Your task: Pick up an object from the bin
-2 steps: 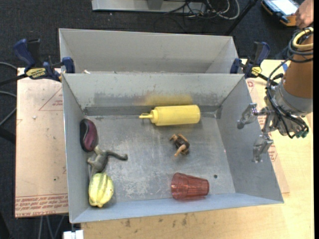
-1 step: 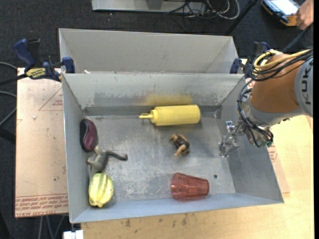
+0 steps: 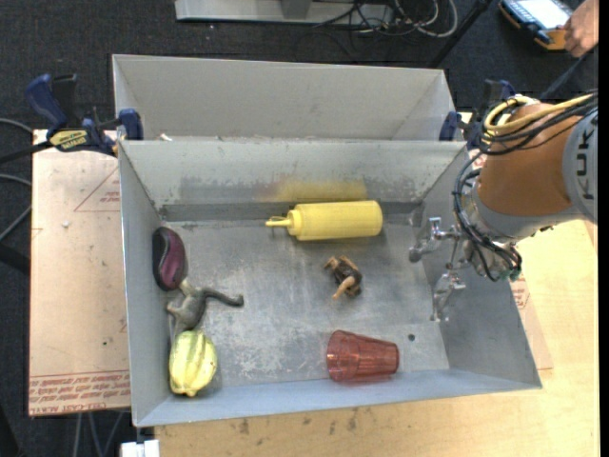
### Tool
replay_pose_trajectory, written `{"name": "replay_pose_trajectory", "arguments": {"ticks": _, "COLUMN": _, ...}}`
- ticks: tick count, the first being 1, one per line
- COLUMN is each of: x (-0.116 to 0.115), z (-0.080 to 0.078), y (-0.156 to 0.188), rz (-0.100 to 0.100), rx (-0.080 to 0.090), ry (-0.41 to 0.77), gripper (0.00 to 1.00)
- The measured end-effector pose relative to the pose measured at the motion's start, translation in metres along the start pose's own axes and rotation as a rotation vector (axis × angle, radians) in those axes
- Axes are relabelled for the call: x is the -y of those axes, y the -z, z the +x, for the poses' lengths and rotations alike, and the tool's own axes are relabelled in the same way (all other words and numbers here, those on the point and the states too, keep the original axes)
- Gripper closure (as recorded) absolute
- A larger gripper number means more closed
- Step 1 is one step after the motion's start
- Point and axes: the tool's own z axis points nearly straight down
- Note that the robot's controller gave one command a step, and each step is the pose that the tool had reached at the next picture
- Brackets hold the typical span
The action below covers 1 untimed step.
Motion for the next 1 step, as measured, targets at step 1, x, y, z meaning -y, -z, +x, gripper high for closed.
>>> {"name": "replay_pose_trajectory", "arguments": {"ticks": 1, "x": 0.0, "z": 0.0, "y": 0.0, "rz": 0.0, "rx": 0.0, "ry": 0.0, "gripper": 0.0}}
